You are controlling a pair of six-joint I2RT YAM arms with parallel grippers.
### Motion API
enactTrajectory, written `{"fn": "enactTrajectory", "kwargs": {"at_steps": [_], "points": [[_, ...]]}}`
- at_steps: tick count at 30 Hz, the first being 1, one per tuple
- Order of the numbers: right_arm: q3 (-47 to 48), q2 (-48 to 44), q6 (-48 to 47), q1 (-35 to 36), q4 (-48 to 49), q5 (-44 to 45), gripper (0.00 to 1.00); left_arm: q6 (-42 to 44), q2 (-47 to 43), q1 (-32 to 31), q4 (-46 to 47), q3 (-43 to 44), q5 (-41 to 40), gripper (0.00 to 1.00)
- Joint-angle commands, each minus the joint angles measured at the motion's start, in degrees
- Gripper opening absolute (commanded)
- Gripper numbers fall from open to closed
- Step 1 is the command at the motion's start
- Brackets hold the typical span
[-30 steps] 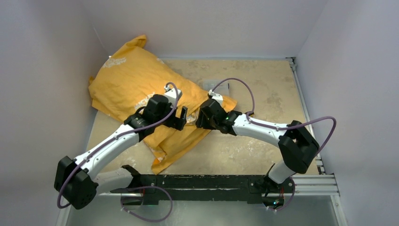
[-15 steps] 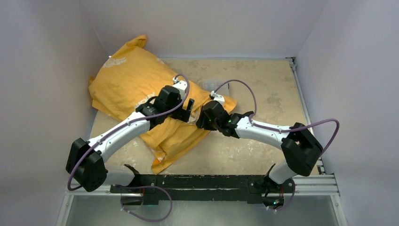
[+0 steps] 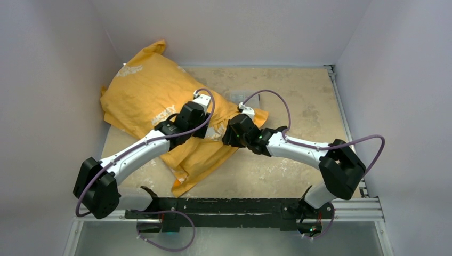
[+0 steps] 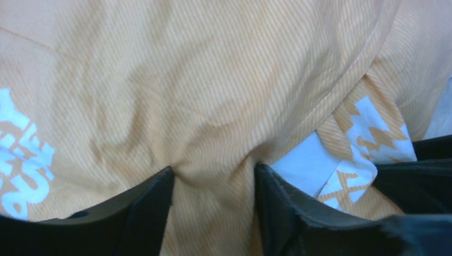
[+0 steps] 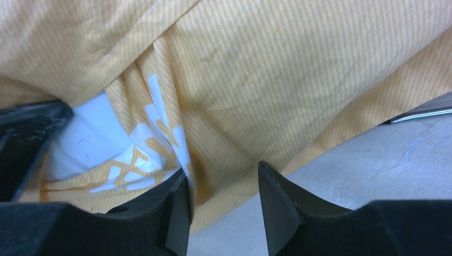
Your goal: Remove the pillowcase from the pillow
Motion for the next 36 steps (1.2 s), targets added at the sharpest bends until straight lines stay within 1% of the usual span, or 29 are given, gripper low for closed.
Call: {"fn": "enactTrajectory", "kwargs": {"at_steps": [1,4,6,9,11,15,17,22,26,31,36], "points": [[3.41,-0.78,-1.35,-0.06,-4.12,5.55,0.5,1.14,-3.68,0.17,-0.89,-0.85,-9.02,0.49],[6.3,-2.06,-2.8,0.22,-4.14,5.61,0.54,1.16,-5.57,0.22,0.06,-1.55,-8.15,0.43],[8.24,-3.01,-4.28,0.3,-3.28,4.89,0.6,1.25,-6.26,0.19,0.64,-1.78,-6.59,0.42],[11.18,-3.41,-5.84,0.47,-2.38,3.84,0.78,1.1,-6.38,0.23,0.78,-1.91,-5.15,0.42],[12.98,-2.91,-6.38,0.45,-1.9,3.8,0.85,0.98,-6.25,0.24,0.62,-1.8,-4.53,0.41],[15.92,0.48,-6.5,0.48,-1.98,3.85,0.91,0.81,-6.57,0.2,0.75,-1.88,-3.93,0.41],[16.44,3.34,-6.31,0.43,-2.93,3.18,0.91,0.73,-6.83,0.25,0.77,-1.97,-3.95,0.4],[15.42,8.24,-4.78,0.35,-4.6,5.39,0.91,0.59,-7.08,0.25,0.77,-2.15,-4.18,0.39],[12.87,9.71,-1.7,0.17,-6.91,7.81,0.88,0.63,-6.85,0.23,0.64,-2.08,-4.08,0.39],[8.42,6.13,2.61,-0.64,-10.46,9.55,0.81,0.59,-6.36,0.19,0.28,-1.94,-4.17,0.39],[3.81,5.55,10.14,-1.34,-14.92,11.27,0.68,0.62,-5.98,0.23,-0.1,-1.66,-3.71,0.39]]}}
